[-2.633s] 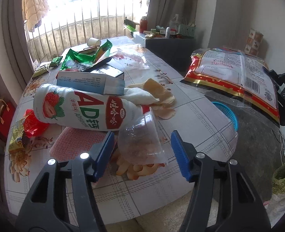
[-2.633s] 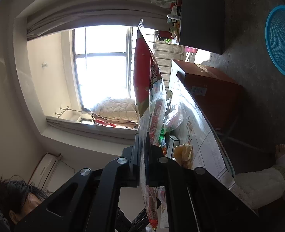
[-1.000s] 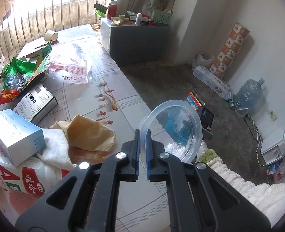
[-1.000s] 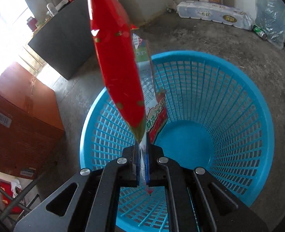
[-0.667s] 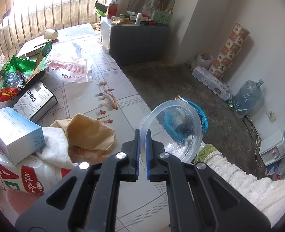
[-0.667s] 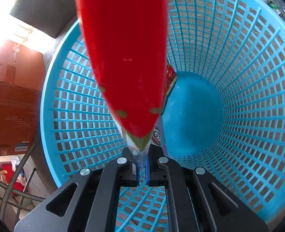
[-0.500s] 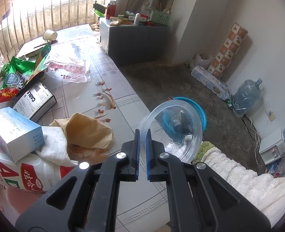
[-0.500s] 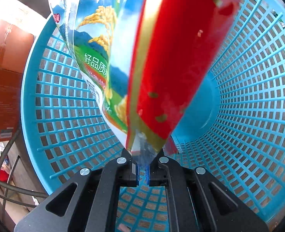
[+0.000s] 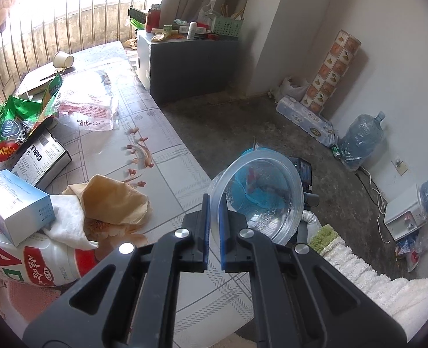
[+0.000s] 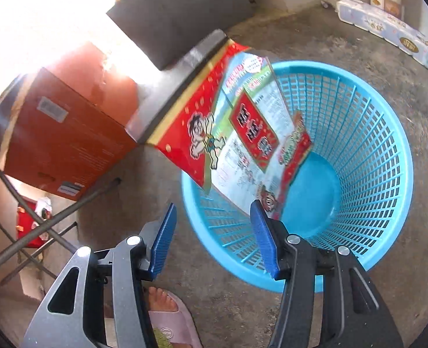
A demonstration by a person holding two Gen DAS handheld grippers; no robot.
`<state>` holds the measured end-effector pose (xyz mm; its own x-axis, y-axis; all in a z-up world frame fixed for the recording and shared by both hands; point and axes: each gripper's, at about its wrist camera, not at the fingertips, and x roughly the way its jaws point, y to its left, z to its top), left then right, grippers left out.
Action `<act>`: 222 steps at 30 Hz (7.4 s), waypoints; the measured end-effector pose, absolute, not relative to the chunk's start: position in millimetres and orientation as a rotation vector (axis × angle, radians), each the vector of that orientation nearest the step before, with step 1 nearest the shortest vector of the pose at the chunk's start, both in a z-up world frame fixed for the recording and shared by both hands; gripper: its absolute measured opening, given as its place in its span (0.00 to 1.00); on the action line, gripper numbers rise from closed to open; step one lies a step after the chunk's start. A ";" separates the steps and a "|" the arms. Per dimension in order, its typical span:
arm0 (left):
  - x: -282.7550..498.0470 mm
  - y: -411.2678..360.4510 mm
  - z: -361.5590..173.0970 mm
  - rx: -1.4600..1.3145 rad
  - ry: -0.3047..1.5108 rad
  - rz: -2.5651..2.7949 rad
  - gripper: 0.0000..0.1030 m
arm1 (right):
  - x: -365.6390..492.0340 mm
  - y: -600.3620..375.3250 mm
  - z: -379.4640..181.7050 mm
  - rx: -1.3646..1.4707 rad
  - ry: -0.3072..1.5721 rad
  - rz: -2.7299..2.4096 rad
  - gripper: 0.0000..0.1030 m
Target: Collect trash
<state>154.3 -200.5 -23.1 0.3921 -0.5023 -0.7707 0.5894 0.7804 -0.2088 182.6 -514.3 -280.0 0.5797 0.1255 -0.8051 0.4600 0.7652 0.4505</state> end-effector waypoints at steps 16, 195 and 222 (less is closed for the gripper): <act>210.6 -455.6 -94.7 0.295 1.271 -0.862 0.09 | -56.9 -494.2 -251.7 1.051 0.694 -0.386 0.50; 241.0 -530.0 -145.5 0.263 1.306 -0.939 0.53 | 65.3 -629.1 -346.4 1.752 0.702 -0.388 0.87; 113.1 -175.8 57.1 0.025 0.758 -0.905 0.70 | 24.8 -447.6 -13.0 0.685 0.660 -0.123 0.87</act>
